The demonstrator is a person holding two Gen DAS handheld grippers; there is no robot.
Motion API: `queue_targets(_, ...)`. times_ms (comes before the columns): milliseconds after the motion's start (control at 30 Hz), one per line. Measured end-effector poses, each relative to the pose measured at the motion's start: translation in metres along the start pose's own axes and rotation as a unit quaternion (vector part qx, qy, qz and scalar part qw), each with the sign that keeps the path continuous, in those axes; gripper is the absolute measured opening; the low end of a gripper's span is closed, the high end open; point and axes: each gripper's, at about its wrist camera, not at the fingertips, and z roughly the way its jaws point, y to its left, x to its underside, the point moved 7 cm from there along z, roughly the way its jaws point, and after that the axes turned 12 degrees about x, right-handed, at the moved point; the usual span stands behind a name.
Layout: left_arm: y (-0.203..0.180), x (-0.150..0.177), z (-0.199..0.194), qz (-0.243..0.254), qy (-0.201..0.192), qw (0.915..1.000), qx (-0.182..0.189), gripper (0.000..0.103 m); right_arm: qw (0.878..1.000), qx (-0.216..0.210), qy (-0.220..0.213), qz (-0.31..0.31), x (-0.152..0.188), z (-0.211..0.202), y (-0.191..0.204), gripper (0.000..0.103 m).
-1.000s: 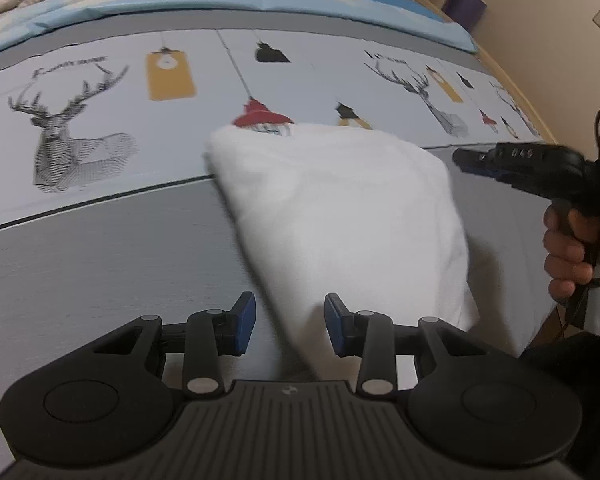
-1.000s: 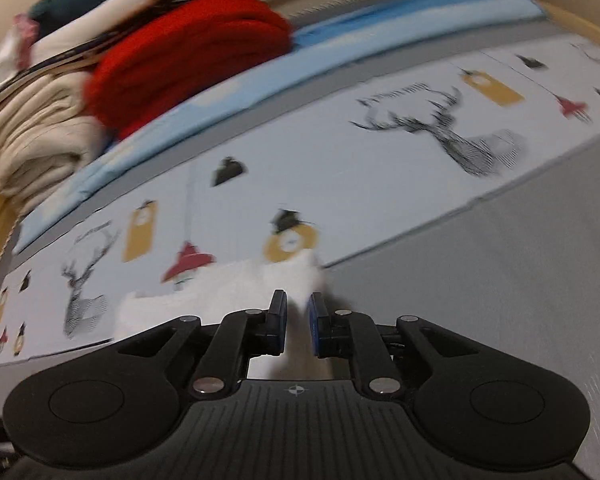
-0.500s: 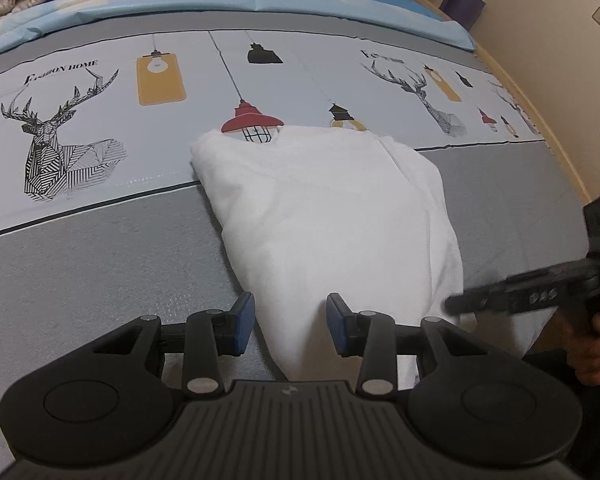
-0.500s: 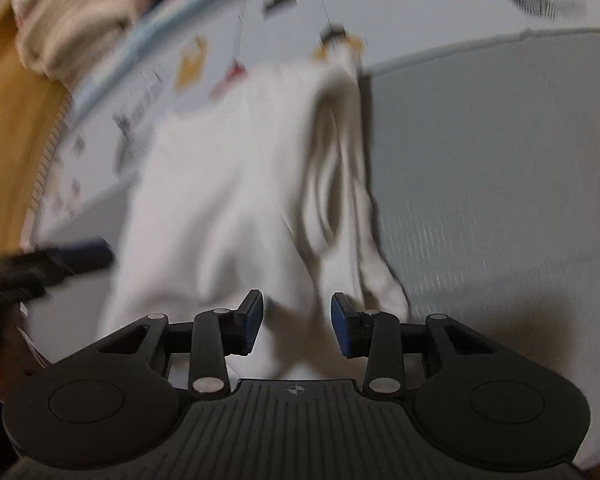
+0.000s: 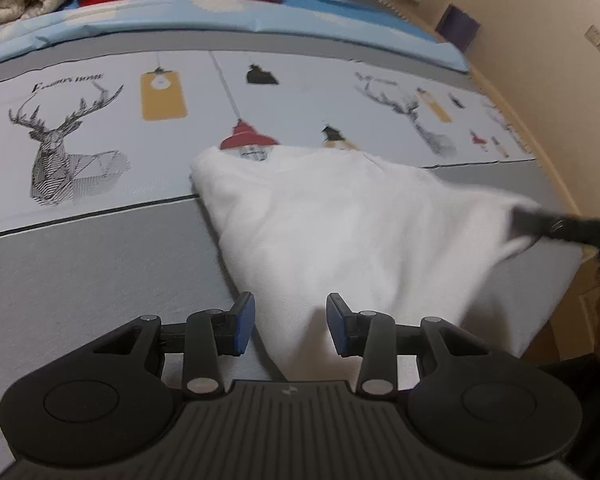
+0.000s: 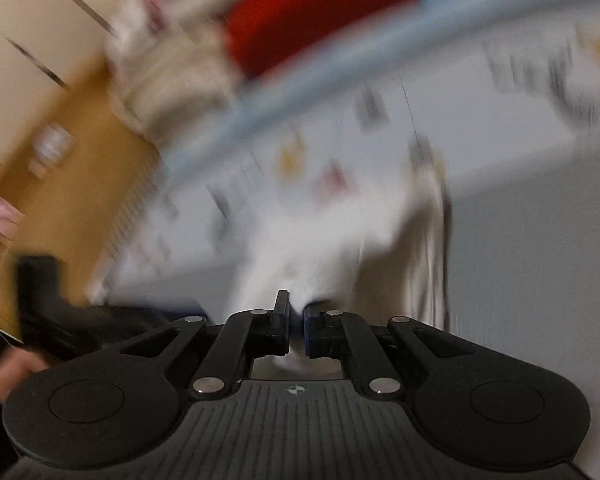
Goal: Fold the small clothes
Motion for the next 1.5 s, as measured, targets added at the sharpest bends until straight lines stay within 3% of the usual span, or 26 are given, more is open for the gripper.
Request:
queue_targets(67, -0.007, 0.001, 0.001, 0.011, 0.003, 0.9999, 0.012, 0.044, 0.999, 0.010, 0.006, -0.050, 0.006, -0.012, 0.000, 0.006)
queue_targets(133, -0.013, 0.004, 0.005, 0.025, 0.013, 0.9994, 0.017, 0.044, 0.992, 0.047, 0.064, -0.102, 0.027, -0.005, -0.009, 0.006)
queue_targets(167, -0.017, 0.006, 0.008, 0.033, 0.021, 0.9991, 0.019, 0.046, 0.983, 0.082, 0.092, -0.132, 0.041, -0.001, -0.016, 0.006)
queue_targets(233, -0.021, 0.011, 0.016, 0.046, 0.034, 0.9982, 0.018, 0.048, 0.954, 0.155, 0.154, -0.204, 0.072, 0.014, -0.028, 0.006)
queue_targets(267, -0.023, 0.015, 0.022, 0.052, 0.043, 0.9976, 0.018, 0.048, 0.941, 0.179, 0.169, -0.233, 0.082, 0.017, -0.032, 0.008)
queue_targets(333, -0.024, 0.023, 0.034, 0.059, 0.061, 0.9962, 0.016, 0.048, 0.930, 0.210, 0.175, -0.245, 0.087, 0.018, -0.037, 0.010)
queue_targets(433, -0.016, 0.045, 0.058, 0.064, 0.113, 0.9914, -0.011, 0.049, 0.949, 0.209, 0.147, -0.183, 0.066, 0.011, -0.041, 0.017)
queue_targets(533, -0.003, 0.066, 0.074, 0.073, 0.159, 0.9834, -0.048, 0.051, 0.973, 0.176, 0.108, -0.107, 0.045, 0.003, -0.042, 0.024)
queue_targets(700, 0.012, 0.060, 0.063, 0.034, 0.130, 0.9908, -0.018, 0.053, 0.989, 0.135, 0.052, 0.011, 0.014, 0.007, -0.057, 0.030)
queue_targets(800, 0.017, 0.049, 0.055, 0.010, 0.095, 0.9954, 0.005, 0.054, 0.988, 0.132, 0.033, 0.076, 0.003, 0.030, -0.072, 0.043)
queue_targets(900, 0.016, 0.039, 0.057, 0.003, 0.079, 0.9968, 0.006, 0.054, 0.980, 0.166, 0.061, 0.096, 0.004, 0.066, -0.078, 0.043)
queue_targets(1067, 0.016, 0.012, 0.052, -0.036, 0.035, 0.9966, 0.065, 0.055, 0.967, 0.204, 0.097, 0.120, 0.003, 0.117, -0.077, 0.043)
queue_targets(1133, 0.015, 0.001, 0.053, -0.050, 0.022, 0.9945, 0.089, 0.061, 0.959, 0.226, 0.115, 0.127, 0.007, 0.133, -0.079, 0.043)
queue_targets(1200, 0.019, -0.003, 0.057, -0.068, 0.015, 0.9939, 0.085, 0.074, 0.952, 0.244, 0.127, 0.134, 0.012, 0.146, -0.081, 0.043)
queue_targets(1267, 0.033, -0.007, 0.064, -0.099, 0.004, 0.9934, 0.056, 0.079, 0.948, 0.255, 0.125, 0.143, 0.012, 0.154, -0.084, 0.043)
queue_targets(1333, 0.050, -0.009, 0.074, -0.151, 0.003, 0.9878, 0.037, 0.079, 0.946, 0.261, 0.121, 0.148, 0.011, 0.157, -0.085, 0.043)
queue_targets(1433, 0.064, -0.009, 0.089, -0.214, 0.009, 0.9749, 0.061, 0.079, 0.948, 0.249, 0.113, 0.164, 0.012, 0.157, -0.085, 0.027)
queue_targets(1500, 0.061, -0.013, 0.098, -0.215, 0.010, 0.9738, 0.073, 0.074, 0.948, 0.249, 0.108, 0.163, 0.011, 0.155, -0.083, 0.022)
